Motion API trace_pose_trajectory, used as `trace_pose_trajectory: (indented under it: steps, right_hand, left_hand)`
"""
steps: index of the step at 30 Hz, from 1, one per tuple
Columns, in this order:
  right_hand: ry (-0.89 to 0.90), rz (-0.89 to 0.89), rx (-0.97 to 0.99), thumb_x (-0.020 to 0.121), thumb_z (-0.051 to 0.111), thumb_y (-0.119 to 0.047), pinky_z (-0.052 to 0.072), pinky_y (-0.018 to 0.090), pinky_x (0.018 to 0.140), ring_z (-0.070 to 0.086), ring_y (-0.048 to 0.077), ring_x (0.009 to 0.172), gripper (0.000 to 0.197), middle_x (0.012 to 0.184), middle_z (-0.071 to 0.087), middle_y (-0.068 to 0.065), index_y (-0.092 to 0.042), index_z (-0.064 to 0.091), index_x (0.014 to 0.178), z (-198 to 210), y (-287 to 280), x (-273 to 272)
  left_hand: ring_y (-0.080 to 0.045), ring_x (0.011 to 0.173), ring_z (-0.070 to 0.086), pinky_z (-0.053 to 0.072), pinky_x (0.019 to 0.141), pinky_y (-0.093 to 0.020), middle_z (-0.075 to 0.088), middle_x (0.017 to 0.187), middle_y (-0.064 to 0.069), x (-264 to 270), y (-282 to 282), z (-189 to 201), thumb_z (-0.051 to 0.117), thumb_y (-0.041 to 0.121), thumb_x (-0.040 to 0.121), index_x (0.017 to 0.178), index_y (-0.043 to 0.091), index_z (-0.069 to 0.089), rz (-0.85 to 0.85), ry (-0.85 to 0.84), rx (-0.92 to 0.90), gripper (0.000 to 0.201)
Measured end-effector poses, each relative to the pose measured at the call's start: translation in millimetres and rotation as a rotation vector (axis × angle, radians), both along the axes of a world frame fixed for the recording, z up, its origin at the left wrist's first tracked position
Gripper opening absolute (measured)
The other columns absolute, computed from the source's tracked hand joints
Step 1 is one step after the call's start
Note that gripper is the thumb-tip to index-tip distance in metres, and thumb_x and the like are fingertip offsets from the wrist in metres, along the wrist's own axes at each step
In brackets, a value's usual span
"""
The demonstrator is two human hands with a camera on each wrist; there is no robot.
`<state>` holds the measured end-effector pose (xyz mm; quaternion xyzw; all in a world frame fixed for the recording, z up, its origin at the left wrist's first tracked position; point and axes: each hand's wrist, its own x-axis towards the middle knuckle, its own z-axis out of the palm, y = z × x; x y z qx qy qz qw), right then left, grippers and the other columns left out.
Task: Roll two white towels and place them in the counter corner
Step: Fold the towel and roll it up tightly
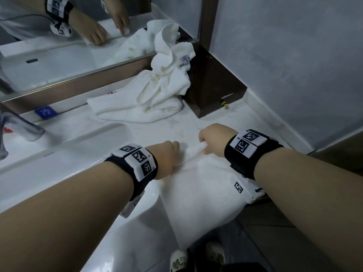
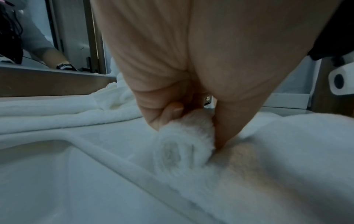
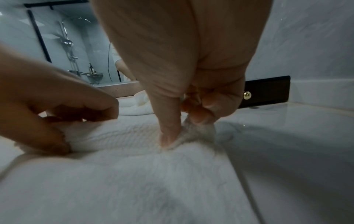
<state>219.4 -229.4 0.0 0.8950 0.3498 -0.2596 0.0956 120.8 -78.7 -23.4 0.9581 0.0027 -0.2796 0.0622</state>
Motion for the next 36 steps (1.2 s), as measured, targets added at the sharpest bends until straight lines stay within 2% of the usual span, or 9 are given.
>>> trace_pose_trajectory:
  steps: [4, 7, 10, 15, 18, 25, 29, 32, 36]
  right_hand:
    - [-0.025, 0.026, -0.019, 0.093, 0.062, -0.022, 0.050, 0.034, 0.083, 0.061, 0.031, 0.100, 0.035, 0.128, 0.048, 0.014, -0.010, 0.056, 0.125, -1.0, -0.7, 4.7]
    - [-0.050, 0.017, 0.026, 0.092, 0.060, -0.015, 0.047, 0.033, 0.071, 0.060, 0.031, 0.092, 0.031, 0.127, 0.042, 0.012, -0.013, 0.055, 0.122, -6.8, -2.8, 11.6]
    - [-0.085, 0.024, 0.101, 0.092, 0.055, -0.008, 0.041, 0.033, 0.068, 0.057, 0.029, 0.092, 0.024, 0.118, 0.050, 0.010, -0.013, 0.054, 0.115, -17.4, -2.6, 17.9]
    - [-0.173, 0.034, 0.229, 0.088, 0.061, -0.013, 0.034, 0.029, 0.057, 0.051, 0.025, 0.074, 0.012, 0.101, 0.048, 0.003, -0.016, 0.053, 0.096, -27.2, -6.0, 23.2]
    - [-0.215, 0.049, 0.279, 0.086, 0.063, -0.013, 0.023, 0.026, 0.049, 0.045, 0.022, 0.065, 0.022, 0.087, 0.040, -0.003, -0.019, 0.043, 0.080, -30.6, -8.4, 21.4]
    - [-0.198, 0.005, 0.383, 0.079, 0.060, 0.002, 0.039, 0.036, 0.052, 0.048, 0.029, 0.059, 0.021, 0.081, 0.038, -0.002, -0.012, 0.046, 0.072, -34.5, -16.5, 10.6]
    - [-0.171, 0.011, 0.436, 0.075, 0.052, 0.011, 0.032, 0.032, 0.051, 0.039, 0.024, 0.056, 0.027, 0.081, 0.036, -0.001, -0.013, 0.041, 0.071, -36.2, -19.2, 9.2]
    - [-0.142, 0.004, 0.465, 0.074, 0.051, 0.013, 0.038, 0.035, 0.055, 0.042, 0.024, 0.060, 0.026, 0.084, 0.038, 0.001, -0.012, 0.045, 0.073, -36.0, -23.3, 9.3]
    - [-0.122, 0.005, 0.487, 0.075, 0.051, 0.013, 0.036, 0.033, 0.055, 0.041, 0.023, 0.061, 0.024, 0.085, 0.038, 0.000, -0.010, 0.048, 0.074, -35.8, -26.6, 7.6]
  left_hand:
    - [-0.024, 0.078, 0.048, 0.043, 0.068, -0.035, 0.037, 0.095, -0.002, 2.2, -0.1, -1.0, 0.053, 0.005, 0.088, 0.095, 0.015, 0.030, -0.019, -0.054, 0.057, 0.025]
    - [-0.020, 0.068, 0.044, 0.041, 0.063, -0.036, 0.035, 0.094, -0.004, 2.6, 3.2, -3.2, 0.052, -0.001, 0.085, 0.092, 0.015, 0.029, -0.038, -0.111, 0.086, 0.029]
    - [-0.015, 0.057, 0.035, 0.036, 0.057, -0.035, 0.031, 0.092, -0.004, 3.7, 9.2, -6.6, 0.050, -0.003, 0.084, 0.090, 0.016, 0.028, -0.042, -0.172, 0.113, 0.030]
    - [-0.017, 0.058, 0.035, 0.042, 0.058, -0.039, 0.030, 0.092, -0.002, 5.5, 16.9, -10.6, 0.053, 0.000, 0.082, 0.089, 0.017, 0.026, -0.031, -0.263, 0.081, 0.033]
    - [-0.022, 0.059, 0.039, 0.041, 0.057, -0.040, 0.031, 0.093, 0.000, 1.9, 19.0, -12.9, 0.055, 0.001, 0.080, 0.089, 0.018, 0.028, -0.039, -0.332, 0.035, 0.032]
    - [-0.027, 0.059, 0.042, 0.040, 0.055, -0.040, 0.029, 0.086, 0.002, -5.6, 15.4, -12.0, 0.054, -0.001, 0.079, 0.080, 0.021, 0.028, -0.041, -0.348, -0.046, 0.034]
    - [-0.026, 0.065, 0.050, 0.041, 0.059, -0.037, 0.034, 0.088, 0.004, -7.0, 17.2, -9.2, 0.051, 0.006, 0.087, 0.079, 0.021, 0.037, -0.008, -0.310, -0.109, 0.022]
    - [-0.024, 0.071, 0.050, 0.039, 0.063, -0.032, 0.040, 0.087, 0.004, -5.0, 23.4, -5.6, 0.049, 0.010, 0.092, 0.077, 0.021, 0.043, 0.061, -0.285, -0.204, 0.020]
    - [-0.021, 0.077, 0.056, 0.044, 0.067, -0.029, 0.055, 0.085, 0.004, 1.7, 24.2, -0.3, 0.059, 0.018, 0.088, 0.077, 0.021, 0.052, 0.208, -0.260, -0.286, 0.014]
